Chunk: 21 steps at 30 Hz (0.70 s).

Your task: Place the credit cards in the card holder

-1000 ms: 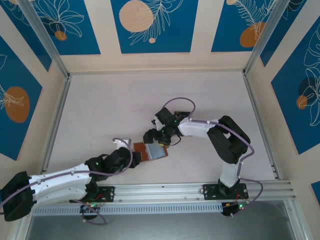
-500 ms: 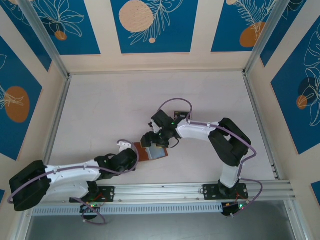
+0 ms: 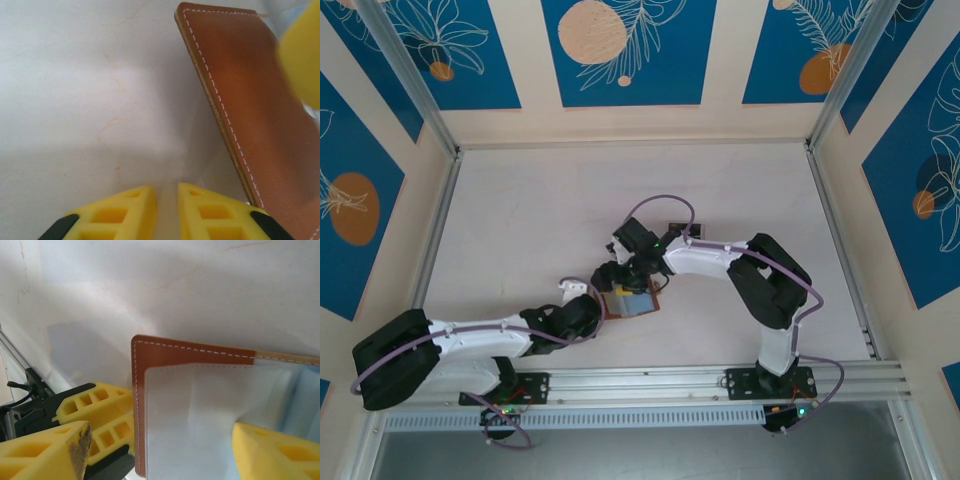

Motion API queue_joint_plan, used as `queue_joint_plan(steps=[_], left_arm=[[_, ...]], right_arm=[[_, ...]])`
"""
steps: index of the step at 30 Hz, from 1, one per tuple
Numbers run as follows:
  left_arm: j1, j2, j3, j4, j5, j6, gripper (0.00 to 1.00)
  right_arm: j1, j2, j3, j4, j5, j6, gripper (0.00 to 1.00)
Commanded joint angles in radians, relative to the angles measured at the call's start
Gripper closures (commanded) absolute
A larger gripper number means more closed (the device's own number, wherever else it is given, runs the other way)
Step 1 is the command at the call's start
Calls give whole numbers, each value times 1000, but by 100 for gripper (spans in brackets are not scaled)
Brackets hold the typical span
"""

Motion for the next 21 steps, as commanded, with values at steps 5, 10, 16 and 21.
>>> queue_joint_plan(steps=[5,10,16,21], left_arm=[[-6,-166,-17,-112,19,1,64],[-6,-308,-20,-202,34,4,50],[-6,-200,25,-154,16,18,46],[-4,-83,46,-51,-3,14,45]], right_arm=[[23,94,45,3,-3,14,25],[23,109,40,1,12,32,23],[5,89,0,41,-6,80,23],[-5,81,-14,46,-15,90,22]])
